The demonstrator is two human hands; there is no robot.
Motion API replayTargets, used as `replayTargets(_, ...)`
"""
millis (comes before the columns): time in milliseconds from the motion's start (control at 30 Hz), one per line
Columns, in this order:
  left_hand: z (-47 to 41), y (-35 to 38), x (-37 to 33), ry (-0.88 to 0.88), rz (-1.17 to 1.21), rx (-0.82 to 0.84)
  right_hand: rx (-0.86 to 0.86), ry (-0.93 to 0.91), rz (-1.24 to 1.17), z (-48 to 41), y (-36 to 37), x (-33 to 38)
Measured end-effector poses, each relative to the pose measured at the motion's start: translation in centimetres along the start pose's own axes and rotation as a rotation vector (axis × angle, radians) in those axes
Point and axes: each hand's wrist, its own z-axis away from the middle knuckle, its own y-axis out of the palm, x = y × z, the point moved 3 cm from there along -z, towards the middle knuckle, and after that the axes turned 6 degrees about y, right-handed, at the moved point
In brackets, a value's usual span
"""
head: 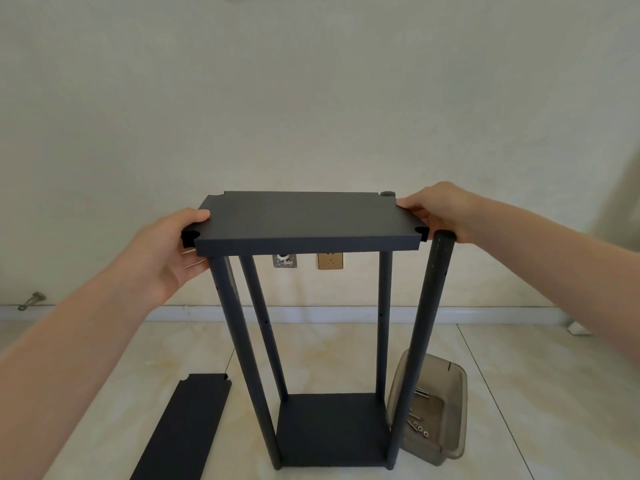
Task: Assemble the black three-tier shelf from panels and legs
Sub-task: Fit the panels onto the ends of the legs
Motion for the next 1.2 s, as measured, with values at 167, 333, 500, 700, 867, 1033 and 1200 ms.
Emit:
replayTargets(167, 0.1, 1.6, 0.2, -0.038, -0.080, 0.047, -0.039, 0.045, -0.009, -0.8, -0.8, -0.7)
replayTargets(333, -0.2, 1.8, 0.6, -0.103, -0.134, 0.150, -0.028, 0.075, -0.038, -1.7, -1.4, -1.5)
replayTargets(500, -0.4, 1.5, 0.9, -0.123, -0.151, 0.167, -0.010, 0.074, -0.014, -2.0, -1.6, -1.6)
replayTargets(700, -0.9, 1.9, 0.6, -0.049, -0.283, 0.113, 0.083, 0.115, -0.022, -2.0, -2.5, -1.7)
replayTargets(867, -1.2, 1.9, 0.5, -0.068, -0.280, 0.135, 0.118, 0.090, -0.029, -2.2, -2.2, -2.2)
replayTargets(1033, -0.9, 2.1, 0.9, -0.123, -0.267, 0.171, 0.230, 0.078, 0.028, -1.8, -2.4, -3.1)
replayTargets(1200, -0.6, 2.7, 0.6, -0.187, -0.132, 0.211, 0.211, 0.099, -0.051, -1.3, -1.4, -4.1)
